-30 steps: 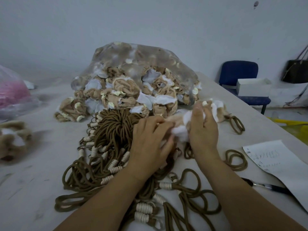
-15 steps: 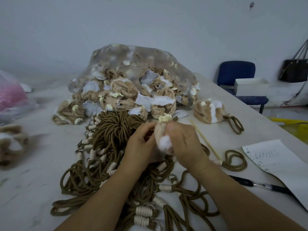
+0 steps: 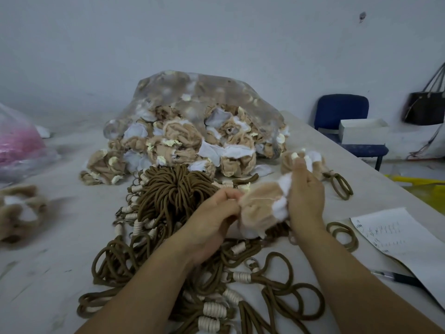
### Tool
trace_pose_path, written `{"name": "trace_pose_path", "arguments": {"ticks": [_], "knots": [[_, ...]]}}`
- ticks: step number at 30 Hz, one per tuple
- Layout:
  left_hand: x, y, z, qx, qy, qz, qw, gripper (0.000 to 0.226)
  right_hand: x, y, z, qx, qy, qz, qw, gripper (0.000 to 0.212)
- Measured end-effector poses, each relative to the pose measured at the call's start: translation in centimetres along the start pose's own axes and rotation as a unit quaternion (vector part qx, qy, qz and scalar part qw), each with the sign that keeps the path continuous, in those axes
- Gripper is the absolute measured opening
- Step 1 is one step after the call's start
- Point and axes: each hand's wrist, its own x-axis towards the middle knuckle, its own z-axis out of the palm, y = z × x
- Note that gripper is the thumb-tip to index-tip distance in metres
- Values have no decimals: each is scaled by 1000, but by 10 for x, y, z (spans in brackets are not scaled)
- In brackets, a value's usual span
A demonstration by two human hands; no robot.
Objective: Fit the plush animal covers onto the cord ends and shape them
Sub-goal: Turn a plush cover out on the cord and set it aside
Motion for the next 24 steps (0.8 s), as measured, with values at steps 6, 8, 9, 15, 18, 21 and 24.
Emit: {"name": "trace_pose_path", "arguments": {"ticks": [6, 8, 9, 15, 18, 21, 24], "knots": [[2, -7, -8, 335, 125, 61, 932, 24, -11, -4, 4, -15, -44, -49, 998, 44], [4, -9, -10, 461, 157, 74, 870, 26, -19, -8, 6, -31, -67, -104, 992, 48], [5, -9, -8, 500, 160, 79, 848, 29, -21, -10, 6, -37, -71, -132, 988, 50], [6, -6, -4, 547, 133, 49, 825, 17, -16, -10, 2, -45, -61, -141, 987, 49], [1, 1, -1, 227, 86, -30, 970, 28, -13, -6, 3, -17, -32, -73, 997, 42], [-5, 10, 3, -66, -30, -64, 995, 41, -12, -5, 8, -9, -20, -42, 999, 39], [-5, 14, 3, -152, -56, -39, 986, 31, -10, -5, 9, -13, -9, -17, 1000, 38]]}}
